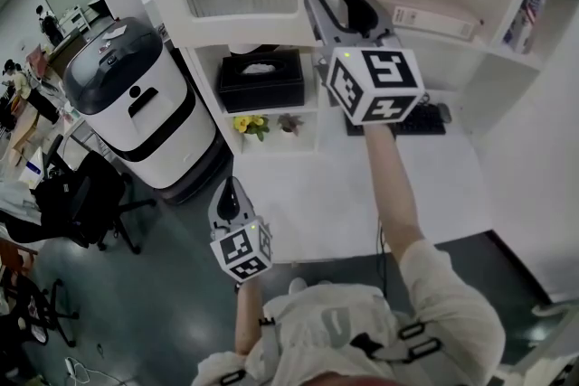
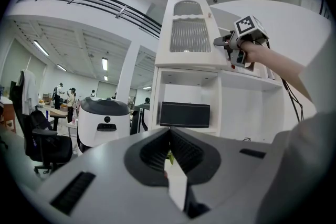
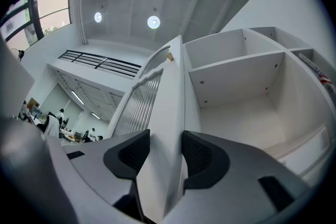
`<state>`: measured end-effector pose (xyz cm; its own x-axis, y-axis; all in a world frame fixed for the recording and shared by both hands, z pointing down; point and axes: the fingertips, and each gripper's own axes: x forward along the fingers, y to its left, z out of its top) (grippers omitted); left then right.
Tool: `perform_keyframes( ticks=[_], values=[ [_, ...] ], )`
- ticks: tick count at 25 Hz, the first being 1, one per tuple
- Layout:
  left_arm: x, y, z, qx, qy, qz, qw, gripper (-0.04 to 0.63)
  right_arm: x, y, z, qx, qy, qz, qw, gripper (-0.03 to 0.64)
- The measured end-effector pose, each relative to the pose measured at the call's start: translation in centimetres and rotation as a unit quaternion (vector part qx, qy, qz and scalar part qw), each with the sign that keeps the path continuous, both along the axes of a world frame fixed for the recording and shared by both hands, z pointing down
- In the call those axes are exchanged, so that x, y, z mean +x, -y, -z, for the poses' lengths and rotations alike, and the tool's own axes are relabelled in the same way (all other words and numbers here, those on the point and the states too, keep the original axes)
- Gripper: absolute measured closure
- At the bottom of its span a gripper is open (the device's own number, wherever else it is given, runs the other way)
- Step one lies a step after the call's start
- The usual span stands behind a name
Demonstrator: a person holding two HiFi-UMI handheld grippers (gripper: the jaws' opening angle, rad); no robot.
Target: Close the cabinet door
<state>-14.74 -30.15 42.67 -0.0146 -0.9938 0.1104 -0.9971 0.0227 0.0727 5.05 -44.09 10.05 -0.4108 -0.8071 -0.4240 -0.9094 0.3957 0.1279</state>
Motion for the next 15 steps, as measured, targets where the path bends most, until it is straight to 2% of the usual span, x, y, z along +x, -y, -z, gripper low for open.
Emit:
perform_keyframes(
  ticks=[15],
  values=[
    [-0.3, 0.6, -0.1, -0.002, 0.001, 0.017, 0.9999, 0.591, 0.2, 1.8, 0.0, 0.004, 0.002, 0.008, 1.000, 0.436]
  ],
)
